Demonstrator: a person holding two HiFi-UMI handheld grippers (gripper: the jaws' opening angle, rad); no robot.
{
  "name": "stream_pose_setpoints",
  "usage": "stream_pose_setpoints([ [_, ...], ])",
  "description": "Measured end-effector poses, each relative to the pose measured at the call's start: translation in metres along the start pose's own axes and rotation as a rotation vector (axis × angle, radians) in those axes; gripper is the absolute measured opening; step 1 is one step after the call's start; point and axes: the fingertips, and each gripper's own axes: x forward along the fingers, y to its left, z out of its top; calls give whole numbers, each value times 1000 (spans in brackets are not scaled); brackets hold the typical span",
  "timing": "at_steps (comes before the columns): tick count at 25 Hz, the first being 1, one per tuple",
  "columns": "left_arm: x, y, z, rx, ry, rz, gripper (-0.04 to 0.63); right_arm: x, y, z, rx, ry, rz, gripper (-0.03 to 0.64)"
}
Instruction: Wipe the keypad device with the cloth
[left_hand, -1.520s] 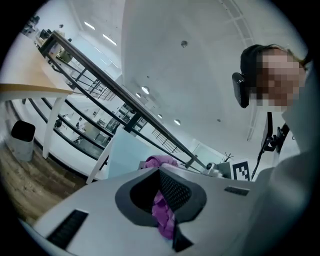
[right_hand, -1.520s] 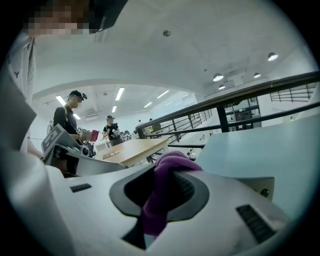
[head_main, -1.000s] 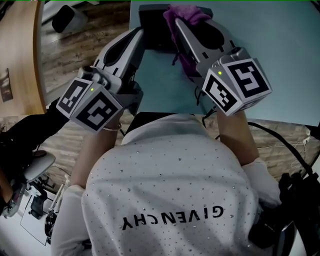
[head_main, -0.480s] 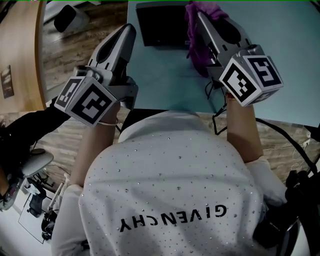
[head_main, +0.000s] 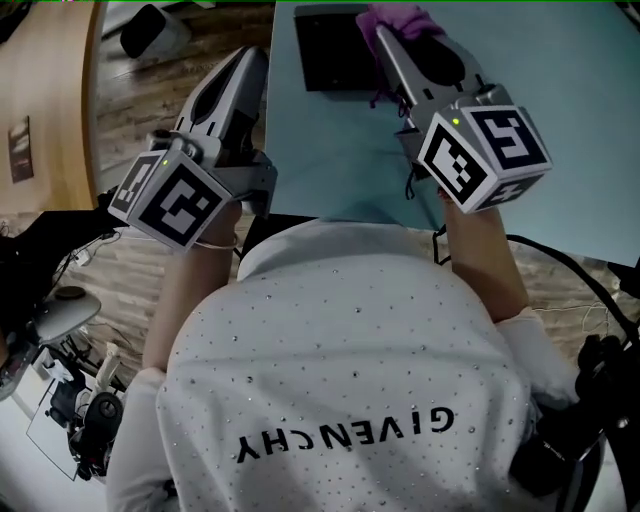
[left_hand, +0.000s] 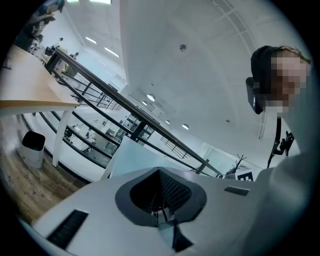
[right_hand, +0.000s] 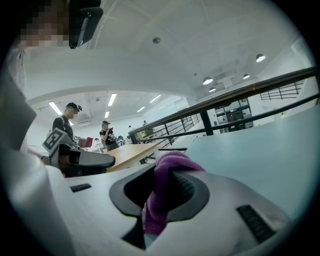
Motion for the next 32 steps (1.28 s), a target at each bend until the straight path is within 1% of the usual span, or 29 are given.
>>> stream_pose_setpoints([
  [6, -3, -3, 2, 7, -18, 12, 2, 23, 46, -14, -22, 61, 155, 66],
  [9, -5, -4, -1, -4, -19, 19, 2, 30, 62, -22, -1, 102, 227, 66],
  [11, -8, -2, -5, -15, -12, 19, 2, 34, 70, -28, 5, 131, 250, 66],
  [15, -13, 2, -1, -25, 19, 5, 2, 42, 70, -28, -40, 158, 207, 66],
  [21, -8, 18, -7, -37, 54, -20, 2, 46, 52, -35, 20, 142, 143, 66],
  [24, -3, 10, -12, -14, 76, -22, 2, 31, 38, -34, 32, 125, 108, 66],
  [29, 6, -5, -16, -8, 87, -42, 2, 9, 15, -26, 58, 91, 62, 66],
  [32, 8, -4, -18, -1, 100, -47, 2, 4, 5, -24, 103, 69, 45, 66],
])
